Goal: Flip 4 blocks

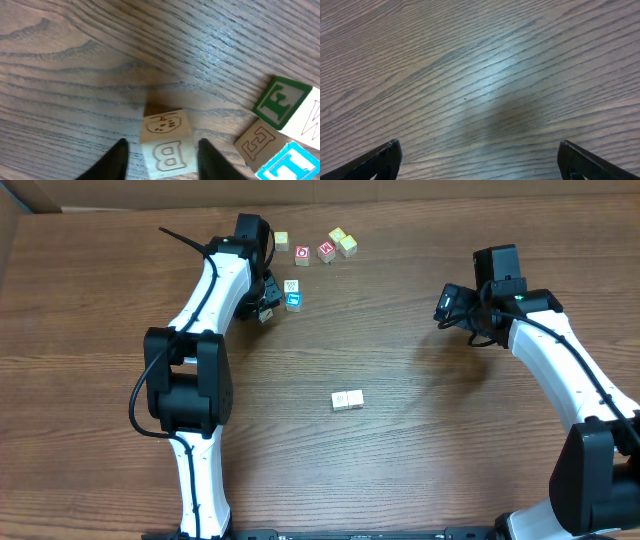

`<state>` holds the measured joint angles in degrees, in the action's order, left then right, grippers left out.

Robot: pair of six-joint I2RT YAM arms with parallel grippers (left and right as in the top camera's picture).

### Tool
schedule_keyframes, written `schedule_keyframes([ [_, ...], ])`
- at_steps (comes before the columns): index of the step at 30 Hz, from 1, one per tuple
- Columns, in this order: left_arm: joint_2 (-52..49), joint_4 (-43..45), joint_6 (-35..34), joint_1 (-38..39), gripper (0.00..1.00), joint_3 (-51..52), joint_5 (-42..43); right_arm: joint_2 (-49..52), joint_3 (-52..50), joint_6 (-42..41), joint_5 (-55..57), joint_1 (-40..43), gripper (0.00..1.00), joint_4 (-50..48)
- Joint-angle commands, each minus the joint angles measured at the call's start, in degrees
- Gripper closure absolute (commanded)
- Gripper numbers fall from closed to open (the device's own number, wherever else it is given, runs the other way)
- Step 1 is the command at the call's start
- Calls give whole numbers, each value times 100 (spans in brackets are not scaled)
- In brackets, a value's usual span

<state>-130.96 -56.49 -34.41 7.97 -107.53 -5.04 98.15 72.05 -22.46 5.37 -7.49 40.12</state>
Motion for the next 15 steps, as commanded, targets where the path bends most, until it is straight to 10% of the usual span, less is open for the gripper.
schedule_keyframes([
  [1,-94,9,-31,72,66,46,-92,-35,55,22,59,11,0,-15],
  [15,-94,-13,-31,79,62,203,-92,-35,55,22,59,11,0,-15],
])
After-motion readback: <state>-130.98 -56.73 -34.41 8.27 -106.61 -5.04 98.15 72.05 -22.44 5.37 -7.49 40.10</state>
